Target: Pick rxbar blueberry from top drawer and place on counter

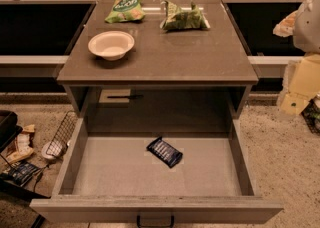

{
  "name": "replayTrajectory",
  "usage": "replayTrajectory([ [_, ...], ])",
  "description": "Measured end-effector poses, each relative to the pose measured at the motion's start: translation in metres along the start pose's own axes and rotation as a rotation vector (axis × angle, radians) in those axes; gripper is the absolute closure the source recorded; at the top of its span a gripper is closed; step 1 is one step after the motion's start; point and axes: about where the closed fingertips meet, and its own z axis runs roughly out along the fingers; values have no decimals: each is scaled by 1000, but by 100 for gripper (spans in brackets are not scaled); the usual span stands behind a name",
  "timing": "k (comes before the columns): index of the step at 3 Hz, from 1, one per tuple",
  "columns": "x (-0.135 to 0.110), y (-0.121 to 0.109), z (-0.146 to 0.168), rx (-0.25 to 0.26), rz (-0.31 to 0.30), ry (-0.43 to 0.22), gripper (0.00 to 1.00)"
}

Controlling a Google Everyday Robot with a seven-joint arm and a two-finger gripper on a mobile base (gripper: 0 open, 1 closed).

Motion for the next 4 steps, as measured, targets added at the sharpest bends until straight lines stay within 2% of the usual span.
replayTrajectory([
  [1,0,0,1,1,-1,-2,0],
  [2,-7,-2,30,16,-24,-50,0],
  [3,-25,-2,94,23,-73,-157,0],
  [4,-45,-4,146,19,-66,-193,0],
])
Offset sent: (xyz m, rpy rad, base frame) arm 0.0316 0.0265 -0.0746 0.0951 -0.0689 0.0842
